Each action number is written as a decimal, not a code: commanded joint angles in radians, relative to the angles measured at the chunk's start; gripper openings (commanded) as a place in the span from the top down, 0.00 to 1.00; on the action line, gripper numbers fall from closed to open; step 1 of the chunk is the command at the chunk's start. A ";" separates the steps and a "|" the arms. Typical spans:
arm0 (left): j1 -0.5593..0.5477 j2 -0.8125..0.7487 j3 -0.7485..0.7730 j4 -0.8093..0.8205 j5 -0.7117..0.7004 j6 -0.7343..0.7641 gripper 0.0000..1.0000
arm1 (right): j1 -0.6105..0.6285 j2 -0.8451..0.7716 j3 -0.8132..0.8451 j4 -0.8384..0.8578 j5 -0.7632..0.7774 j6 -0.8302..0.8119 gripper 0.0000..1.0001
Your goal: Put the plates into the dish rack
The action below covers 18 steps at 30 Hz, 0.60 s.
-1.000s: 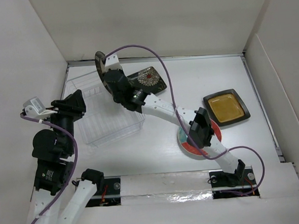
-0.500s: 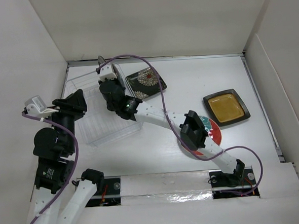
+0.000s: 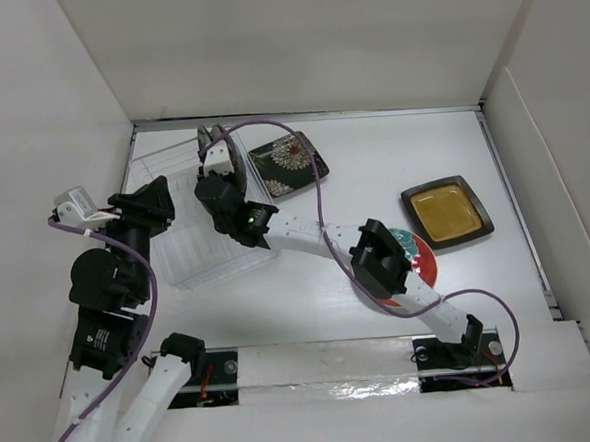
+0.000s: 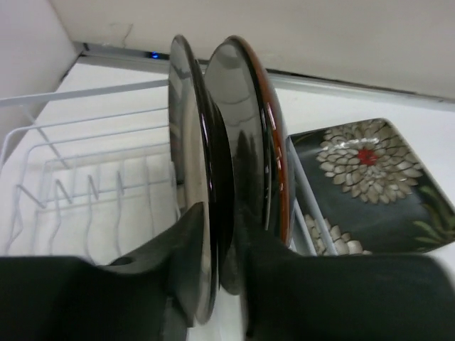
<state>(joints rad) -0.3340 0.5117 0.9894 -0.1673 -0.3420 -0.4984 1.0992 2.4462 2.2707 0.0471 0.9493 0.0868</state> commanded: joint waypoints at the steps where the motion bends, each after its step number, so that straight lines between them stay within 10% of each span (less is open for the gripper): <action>1: -0.003 0.013 -0.008 0.051 0.020 0.006 0.62 | 0.011 -0.133 -0.059 0.077 -0.053 0.082 0.64; 14: 0.018 0.040 -0.018 0.055 0.057 -0.002 0.62 | -0.105 -0.424 -0.313 0.066 -0.371 0.215 0.22; 18: 0.027 0.047 -0.021 0.052 0.080 0.000 0.62 | -0.182 -0.594 -0.565 0.204 -0.488 0.278 0.31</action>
<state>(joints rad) -0.3191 0.5468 0.9752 -0.1604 -0.2893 -0.5014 0.9848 1.9591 1.8587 0.1093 0.5674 0.2764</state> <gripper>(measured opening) 0.385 0.728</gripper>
